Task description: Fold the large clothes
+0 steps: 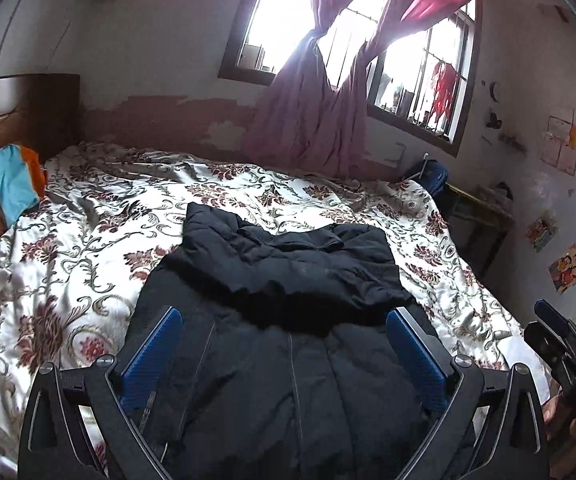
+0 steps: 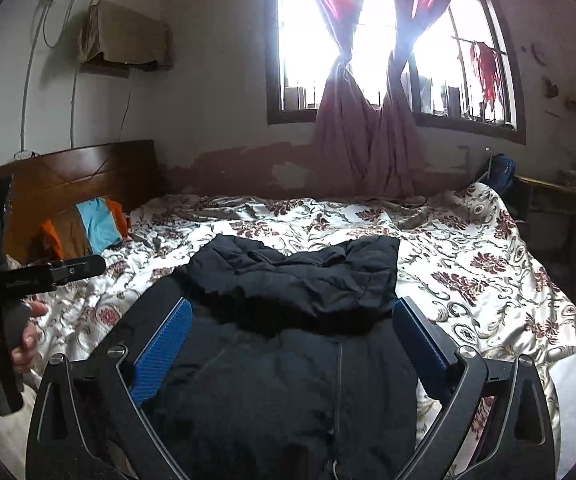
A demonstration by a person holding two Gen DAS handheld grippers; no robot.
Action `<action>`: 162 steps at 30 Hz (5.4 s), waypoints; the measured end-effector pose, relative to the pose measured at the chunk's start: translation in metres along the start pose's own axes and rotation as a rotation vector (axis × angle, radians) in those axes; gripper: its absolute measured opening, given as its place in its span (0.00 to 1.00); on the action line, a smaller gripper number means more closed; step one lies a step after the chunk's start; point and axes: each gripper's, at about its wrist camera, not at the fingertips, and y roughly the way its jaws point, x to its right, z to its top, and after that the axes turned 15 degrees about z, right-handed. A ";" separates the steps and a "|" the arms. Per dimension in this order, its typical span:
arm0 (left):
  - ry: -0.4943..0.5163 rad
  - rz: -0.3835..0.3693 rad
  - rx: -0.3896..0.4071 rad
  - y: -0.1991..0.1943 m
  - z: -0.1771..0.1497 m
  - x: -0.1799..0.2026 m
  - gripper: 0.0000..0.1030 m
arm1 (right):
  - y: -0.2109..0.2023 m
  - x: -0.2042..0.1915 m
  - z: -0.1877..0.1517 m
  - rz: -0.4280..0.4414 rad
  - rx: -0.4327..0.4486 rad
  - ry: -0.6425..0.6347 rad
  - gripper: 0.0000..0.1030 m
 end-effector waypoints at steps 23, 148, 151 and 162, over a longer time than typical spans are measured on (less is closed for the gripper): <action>0.200 -0.002 -0.123 -0.031 -0.103 -0.027 1.00 | -0.028 -0.004 -0.090 -0.019 -0.254 -0.120 0.96; 0.181 0.326 0.279 -0.144 -0.087 -0.044 0.04 | -0.107 -0.054 -0.032 -0.067 0.126 -0.034 0.05; 0.151 0.318 0.312 -0.165 -0.076 -0.046 0.04 | -0.123 -0.060 -0.020 -0.057 0.183 -0.053 0.05; 0.161 0.296 0.365 -0.152 -0.028 -0.028 0.04 | -0.090 -0.040 0.010 -0.080 0.207 -0.076 0.05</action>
